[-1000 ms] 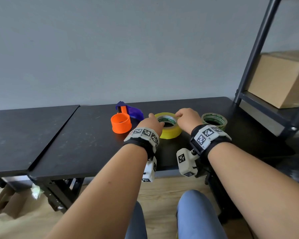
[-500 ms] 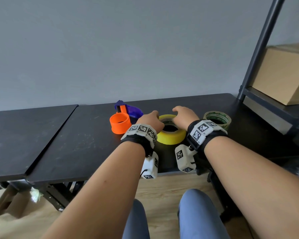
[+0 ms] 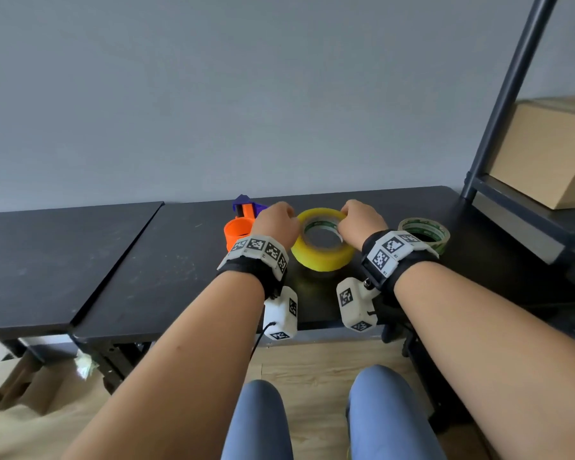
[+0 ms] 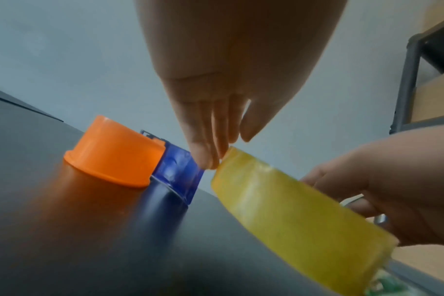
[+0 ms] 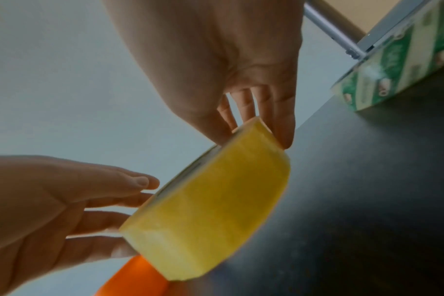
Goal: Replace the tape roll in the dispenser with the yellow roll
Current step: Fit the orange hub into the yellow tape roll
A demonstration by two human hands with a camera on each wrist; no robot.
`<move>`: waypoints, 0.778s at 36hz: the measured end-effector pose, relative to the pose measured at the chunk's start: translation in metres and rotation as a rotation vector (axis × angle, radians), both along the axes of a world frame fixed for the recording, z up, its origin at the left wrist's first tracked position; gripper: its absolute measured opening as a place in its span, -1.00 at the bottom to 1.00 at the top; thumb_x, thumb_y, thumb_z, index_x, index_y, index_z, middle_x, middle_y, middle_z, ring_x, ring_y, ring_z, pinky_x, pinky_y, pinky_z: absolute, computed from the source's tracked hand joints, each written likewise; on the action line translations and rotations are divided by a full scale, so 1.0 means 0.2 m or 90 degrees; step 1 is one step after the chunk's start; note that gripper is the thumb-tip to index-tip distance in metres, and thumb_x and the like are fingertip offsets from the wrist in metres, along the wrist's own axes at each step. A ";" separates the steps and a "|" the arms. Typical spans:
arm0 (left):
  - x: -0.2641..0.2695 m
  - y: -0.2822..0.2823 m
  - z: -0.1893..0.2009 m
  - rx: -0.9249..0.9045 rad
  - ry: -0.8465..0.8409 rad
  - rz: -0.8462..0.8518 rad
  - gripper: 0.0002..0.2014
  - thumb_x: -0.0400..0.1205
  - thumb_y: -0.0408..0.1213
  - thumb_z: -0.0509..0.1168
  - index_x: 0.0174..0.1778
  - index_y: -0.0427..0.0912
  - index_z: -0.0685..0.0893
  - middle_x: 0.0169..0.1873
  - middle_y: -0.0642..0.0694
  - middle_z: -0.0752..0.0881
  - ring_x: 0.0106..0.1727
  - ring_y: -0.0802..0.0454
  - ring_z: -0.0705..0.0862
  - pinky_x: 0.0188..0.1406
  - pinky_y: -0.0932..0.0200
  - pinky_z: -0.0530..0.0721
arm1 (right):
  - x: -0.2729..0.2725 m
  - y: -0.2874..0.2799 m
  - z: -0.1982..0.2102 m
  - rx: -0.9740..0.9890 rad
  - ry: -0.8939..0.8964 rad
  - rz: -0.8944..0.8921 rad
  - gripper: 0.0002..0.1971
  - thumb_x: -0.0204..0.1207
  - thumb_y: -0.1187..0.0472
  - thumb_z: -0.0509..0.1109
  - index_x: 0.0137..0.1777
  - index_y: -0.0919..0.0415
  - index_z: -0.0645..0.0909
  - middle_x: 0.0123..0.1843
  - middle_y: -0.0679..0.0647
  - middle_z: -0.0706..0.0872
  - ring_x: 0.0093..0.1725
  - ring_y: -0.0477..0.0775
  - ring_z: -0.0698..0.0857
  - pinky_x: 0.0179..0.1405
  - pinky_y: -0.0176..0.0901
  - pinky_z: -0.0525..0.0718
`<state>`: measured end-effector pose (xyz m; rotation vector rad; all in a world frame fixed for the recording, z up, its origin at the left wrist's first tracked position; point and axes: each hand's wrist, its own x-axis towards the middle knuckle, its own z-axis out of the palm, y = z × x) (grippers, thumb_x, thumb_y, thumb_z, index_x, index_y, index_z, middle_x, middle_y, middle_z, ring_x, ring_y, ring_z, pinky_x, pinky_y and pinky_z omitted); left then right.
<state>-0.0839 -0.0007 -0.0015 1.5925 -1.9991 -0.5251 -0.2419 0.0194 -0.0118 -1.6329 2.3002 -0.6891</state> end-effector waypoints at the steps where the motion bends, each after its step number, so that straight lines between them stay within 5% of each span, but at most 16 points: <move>1: 0.02 0.00 0.02 -0.017 0.023 0.016 -0.67 0.69 -0.27 0.15 0.34 -0.19 0.62 0.18 -0.19 0.75 0.16 -0.15 0.72 0.03 0.15 0.61 | 0.02 0.00 0.02 -0.015 -0.006 -0.003 -0.67 0.58 0.31 0.23 0.33 0.26 0.53 0.27 0.24 0.67 0.21 0.32 0.67 -0.01 0.00 0.58; 5: 0.11 0.01 0.08 -0.061 0.075 0.096 -0.73 0.67 -0.26 0.14 0.21 -0.18 0.64 0.06 -0.15 0.77 -0.01 -0.12 0.66 -0.14 0.16 0.46 | 0.10 -0.04 0.09 -0.076 -0.046 0.001 -0.75 0.53 0.26 0.33 0.19 0.30 0.58 0.15 0.23 0.71 0.00 0.25 0.65 -0.16 -0.06 0.47; 9: 0.21 0.01 0.10 -0.073 0.141 0.168 -0.80 0.64 -0.24 0.16 0.11 -0.20 0.59 0.05 -0.14 0.71 -0.04 -0.12 0.60 -0.14 0.13 0.43 | 0.22 -0.09 0.14 -0.123 -0.095 0.005 -0.69 0.50 0.10 0.42 0.11 0.31 0.61 0.05 0.20 0.74 0.01 0.28 0.71 -0.24 -0.12 0.49; 14: 0.35 0.01 0.09 -0.054 0.240 0.229 -0.77 0.58 -0.05 0.24 0.00 -0.13 0.56 -0.05 -0.07 0.71 -0.08 -0.09 0.66 -0.16 0.13 0.49 | 0.39 -0.15 0.17 -0.143 -0.125 -0.010 -0.77 0.45 0.07 0.44 -0.18 0.18 0.47 -0.22 0.13 0.56 -0.25 0.19 0.53 -0.56 -0.17 0.22; 21: 0.50 -0.05 0.05 -0.027 0.339 0.242 -0.72 0.54 -0.15 0.30 0.13 -0.09 0.74 -0.08 -0.03 0.77 -0.12 0.02 0.67 -0.30 0.23 0.47 | 0.55 -0.22 0.12 -0.125 -0.159 0.011 -0.77 0.48 0.12 0.41 -0.07 0.25 0.48 -0.15 0.15 0.61 -0.18 0.23 0.58 -0.50 -0.15 0.29; 24: 0.53 -0.09 0.01 -0.004 0.328 0.210 -0.83 0.48 -0.29 0.27 -0.14 -0.07 0.77 -0.30 -0.01 0.69 -0.27 0.01 0.56 -0.41 0.22 0.41 | 0.57 -0.23 0.10 -0.116 -0.180 0.015 -0.77 0.45 0.12 0.41 -0.14 0.26 0.48 -0.15 0.18 0.69 -0.13 0.28 0.72 -0.43 -0.16 0.43; 26: 0.53 -0.10 -0.01 0.011 0.299 0.209 -0.91 0.45 -0.34 0.27 -0.36 -0.09 0.61 -0.45 -0.02 0.54 -0.36 -0.01 0.43 -0.47 0.19 0.30 | 0.59 -0.24 0.09 -0.107 -0.178 0.021 -0.74 0.45 0.10 0.41 -0.27 0.23 0.43 -0.14 0.22 0.75 -0.12 0.31 0.78 -0.31 -0.09 0.60; 28: 0.53 -0.12 -0.02 0.028 0.301 0.204 -0.90 0.47 -0.36 0.28 -0.23 -0.05 0.65 -0.34 -0.01 0.62 -0.29 -0.01 0.51 -0.36 0.22 0.36 | 0.60 -0.25 0.07 -0.095 -0.173 0.025 -0.68 0.46 0.08 0.42 -0.35 0.18 0.36 -0.13 0.23 0.78 -0.14 0.32 0.81 -0.20 0.00 0.73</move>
